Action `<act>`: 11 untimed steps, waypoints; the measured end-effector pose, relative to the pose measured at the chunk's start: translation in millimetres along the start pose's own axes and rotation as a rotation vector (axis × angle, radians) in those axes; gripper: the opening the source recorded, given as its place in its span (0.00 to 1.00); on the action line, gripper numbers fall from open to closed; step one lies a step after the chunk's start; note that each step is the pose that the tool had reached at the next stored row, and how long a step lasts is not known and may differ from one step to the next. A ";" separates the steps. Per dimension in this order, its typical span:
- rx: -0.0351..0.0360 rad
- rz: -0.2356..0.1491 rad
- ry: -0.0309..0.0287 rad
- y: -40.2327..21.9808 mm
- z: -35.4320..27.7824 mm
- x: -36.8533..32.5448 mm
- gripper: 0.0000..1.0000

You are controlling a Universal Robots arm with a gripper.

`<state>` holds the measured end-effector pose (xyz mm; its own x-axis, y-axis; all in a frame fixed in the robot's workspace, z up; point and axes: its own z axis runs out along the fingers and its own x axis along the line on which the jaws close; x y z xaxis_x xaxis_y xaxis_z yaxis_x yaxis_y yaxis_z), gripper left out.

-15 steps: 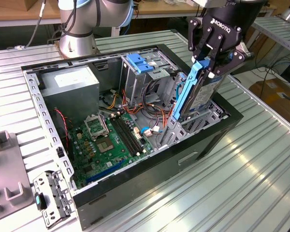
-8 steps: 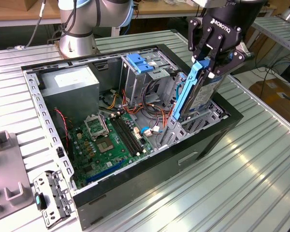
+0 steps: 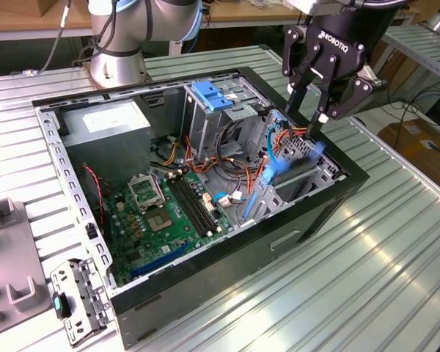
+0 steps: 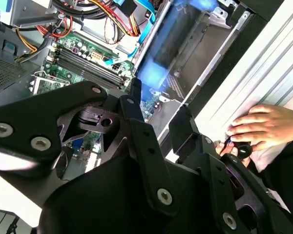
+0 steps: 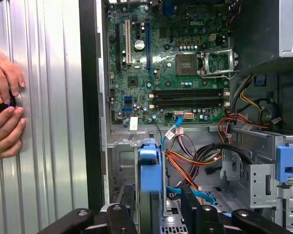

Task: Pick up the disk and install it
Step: 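Insert the disk into the insertion slot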

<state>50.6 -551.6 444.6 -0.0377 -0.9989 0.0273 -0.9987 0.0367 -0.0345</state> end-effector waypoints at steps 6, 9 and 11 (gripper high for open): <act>0.0001 0.000 -0.0001 0.3 9.3 -0.3 0.51; 0.0001 0.000 0.0000 0.6 16.5 -0.4 0.51; 0.0001 0.000 -0.0001 0.8 22.1 -0.6 0.42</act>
<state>50.6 -551.7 422.5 -0.0376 -0.9989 0.0272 -0.9987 0.0367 -0.0346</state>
